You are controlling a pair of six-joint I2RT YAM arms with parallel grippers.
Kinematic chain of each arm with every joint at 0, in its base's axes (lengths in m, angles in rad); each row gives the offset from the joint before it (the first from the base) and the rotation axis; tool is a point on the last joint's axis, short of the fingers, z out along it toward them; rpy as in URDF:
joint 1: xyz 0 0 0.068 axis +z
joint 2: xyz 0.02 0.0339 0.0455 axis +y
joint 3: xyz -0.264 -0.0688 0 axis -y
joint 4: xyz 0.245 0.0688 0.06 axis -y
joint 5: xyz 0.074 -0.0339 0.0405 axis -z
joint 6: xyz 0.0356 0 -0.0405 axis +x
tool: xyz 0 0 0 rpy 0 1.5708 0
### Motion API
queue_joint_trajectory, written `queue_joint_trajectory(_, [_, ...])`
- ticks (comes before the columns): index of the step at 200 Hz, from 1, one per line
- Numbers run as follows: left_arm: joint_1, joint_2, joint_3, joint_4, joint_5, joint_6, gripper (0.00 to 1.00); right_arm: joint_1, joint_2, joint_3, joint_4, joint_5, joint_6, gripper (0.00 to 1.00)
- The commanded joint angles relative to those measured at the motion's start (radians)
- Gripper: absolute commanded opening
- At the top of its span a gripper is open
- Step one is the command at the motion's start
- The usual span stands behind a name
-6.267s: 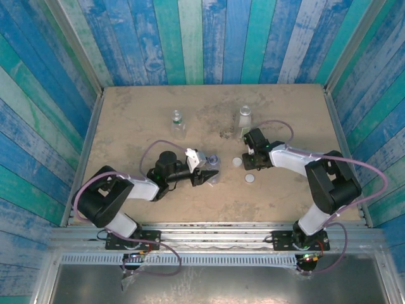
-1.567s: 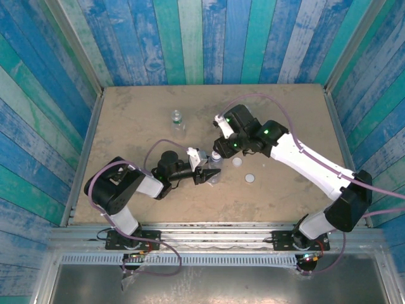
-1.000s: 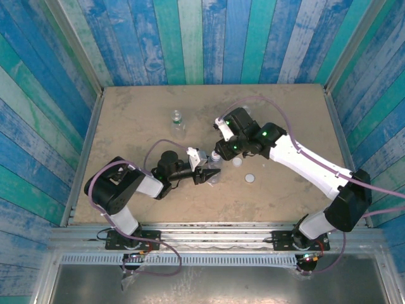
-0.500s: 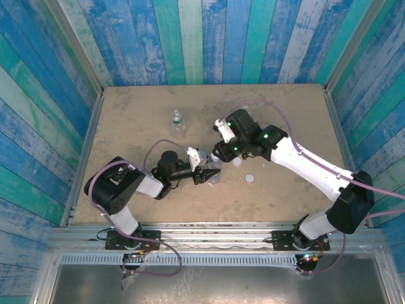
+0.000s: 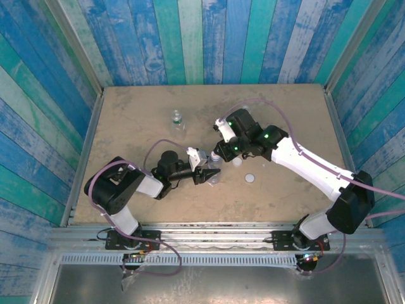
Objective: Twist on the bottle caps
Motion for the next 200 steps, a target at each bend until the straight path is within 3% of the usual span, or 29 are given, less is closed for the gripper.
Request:
queue_joint_trajectory(1, [0.000,0.050,-0.012,-0.075,0.007,-0.001,0.56,-0.009,-0.003,-0.048,-0.015,-0.019,0.012,0.22])
queue_joint_trajectory(99, [0.002,0.062,0.000,-0.084,0.014,-0.008,0.56,-0.020,-0.093,-0.151,0.005,-0.144,0.048,0.18])
queue_joint_trajectory(156, [0.002,0.066,0.001,-0.079,0.015,-0.010,0.55,-0.021,-0.139,-0.137,0.005,-0.127,0.054,0.19])
queue_joint_trajectory(200, [0.001,0.069,0.000,-0.077,0.021,-0.009,0.55,-0.053,-0.132,-0.103,0.045,-0.091,0.051,0.36])
